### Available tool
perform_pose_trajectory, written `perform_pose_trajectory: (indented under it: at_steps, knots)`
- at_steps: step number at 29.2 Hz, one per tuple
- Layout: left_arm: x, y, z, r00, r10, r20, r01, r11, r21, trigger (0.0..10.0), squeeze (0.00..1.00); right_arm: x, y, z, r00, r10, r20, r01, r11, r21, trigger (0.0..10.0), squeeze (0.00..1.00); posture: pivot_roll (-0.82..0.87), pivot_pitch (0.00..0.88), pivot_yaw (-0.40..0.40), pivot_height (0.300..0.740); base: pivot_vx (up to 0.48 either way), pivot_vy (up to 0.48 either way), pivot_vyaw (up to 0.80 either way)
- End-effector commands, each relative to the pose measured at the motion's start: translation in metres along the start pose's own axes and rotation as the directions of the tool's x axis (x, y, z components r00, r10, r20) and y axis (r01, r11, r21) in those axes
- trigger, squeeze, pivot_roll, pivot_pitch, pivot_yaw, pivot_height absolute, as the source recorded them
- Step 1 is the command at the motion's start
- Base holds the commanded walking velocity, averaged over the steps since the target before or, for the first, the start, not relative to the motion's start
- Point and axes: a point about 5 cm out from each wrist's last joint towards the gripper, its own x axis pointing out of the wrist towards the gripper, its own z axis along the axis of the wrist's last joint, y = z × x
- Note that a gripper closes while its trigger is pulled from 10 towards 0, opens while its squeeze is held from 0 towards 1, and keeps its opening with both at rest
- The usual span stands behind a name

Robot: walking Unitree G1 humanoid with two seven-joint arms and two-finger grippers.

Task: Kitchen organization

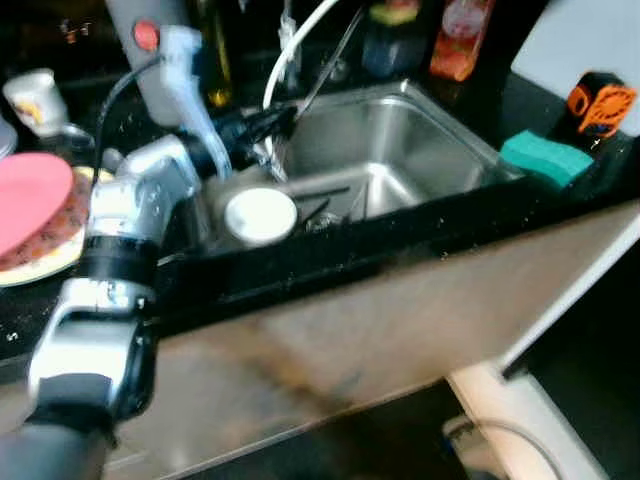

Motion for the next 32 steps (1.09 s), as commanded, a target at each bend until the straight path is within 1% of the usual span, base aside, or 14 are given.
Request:
perform_pose_trajectory:
  at_steps: [1,5,6,7,8,10,14,15,20,28,29,30,31,32]
  knots:
    - [-0.006,0.010,-0.015,0.994,0.070,-0.088,-0.065,0.996,0.061,10.0,0.00,0.000,0.008,-0.002,1.000,0.021,-0.001,-0.021,1.000,0.010,10.0,0.00,-0.05,0.039,0.053,0.740,0.000,0.000,0.00]
    - [-0.002,0.007,-0.024,0.984,0.066,-0.164,-0.041,0.988,0.148,10.0,0.00,0.000,0.008,-0.003,1.000,0.020,-0.004,-0.020,1.000,0.008,10.0,0.00,-0.05,0.047,0.057,0.740,0.000,0.000,0.00]
    - [0.003,0.005,-0.034,0.965,0.071,-0.254,-0.002,0.965,0.261,10.0,0.00,0.000,0.008,-0.005,1.000,0.019,-0.006,-0.019,1.000,0.007,10.0,0.00,-0.06,0.058,0.063,0.740,0.000,0.000,0.00]
    - [0.004,0.005,-0.042,0.943,0.090,-0.321,0.021,0.945,0.327,10.0,0.00,0.000,0.008,-0.006,1.000,0.018,-0.007,-0.018,1.000,0.007,10.0,0.00,-0.06,0.062,0.064,0.740,0.000,0.000,0.00]
    - [0.004,0.005,-0.042,0.943,0.090,-0.321,0.021,0.945,0.327,10.0,0.00,0.000,0.008,-0.006,1.000,0.018,-0.007,-0.018,1.000,0.007,10.0,0.00,-0.06,0.062,0.064,0.740,0.000,0.000,0.00]
    - [0.004,0.006,-0.051,0.907,0.129,-0.401,0.053,0.910,0.411,10.0,0.00,0.000,0.008,-0.008,1.000,0.016,-0.008,-0.016,1.000,0.007,10.0,0.00,-0.06,0.074,0.065,0.740,0.000,0.000,0.00]
    - [0.005,0.008,-0.058,0.879,0.159,-0.449,0.079,0.881,0.466,10.0,0.00,-0.001,0.008,-0.009,1.000,0.016,-0.010,-0.016,1.000,0.007,10.0,0.00,-0.07,0.080,0.067,0.740,0.000,0.000,0.00]
    - [0.005,0.007,-0.065,0.857,0.164,-0.488,0.138,0.841,0.524,10.0,0.00,-0.001,0.009,-0.011,1.000,0.018,-0.013,-0.018,1.000,0.007,10.0,0.00,-0.07,0.097,0.074,0.740,0.000,0.000,0.00]
    - [0.009,-0.003,-0.070,0.861,0.077,-0.503,0.231,0.823,0.520,10.0,0.00,-0.001,0.011,-0.013,1.000,0.018,-0.015,-0.018,1.000,0.012,10.0,0.00,-0.09,0.118,0.086,0.740,0.000,0.000,0.00]
    - [0.018,-0.013,-0.071,0.883,-0.001,-0.470,0.263,0.830,0.492,10.0,0.00,-0.001,0.013,-0.016,1.000,0.018,-0.015,-0.018,1.000,0.019,10.0,0.00,-0.10,0.139,0.096,0.740,0.000,0.000,0.00]
    - [0.019,-0.013,-0.070,0.884,-0.002,-0.468,0.265,0.827,0.496,10.0,0.06,-0.002,0.013,-0.016,1.000,0.018,-0.015,-0.017,1.000,0.019,10.0,0.00,-0.10,0.141,0.096,0.740,0.000,0.000,0.00]
    - [0.019,-0.013,-0.070,0.885,-0.003,-0.466,0.265,0.825,0.498,10.0,0.06,-0.001,0.013,-0.016,1.000,0.017,-0.015,-0.017,1.000,0.020,10.0,0.00,-0.10,0.141,0.096,0.740,0.000,0.000,0.00]
    - [0.020,-0.013,-0.069,0.887,-0.003,-0.461,0.262,0.826,0.499,10.0,1.00,-0.001,0.014,-0.016,1.000,0.017,-0.015,-0.016,1.000,0.021,10.0,0.00,-0.10,0.143,0.099,0.740,0.000,0.000,0.00]
    - [0.021,-0.013,-0.067,0.891,0.003,-0.454,0.256,0.823,0.508,10.0,1.00,-0.001,0.014,-0.015,1.000,0.017,-0.015,-0.016,1.000,0.021,10.0,0.00,-0.09,0.140,0.097,0.740,0.000,0.000,0.00]
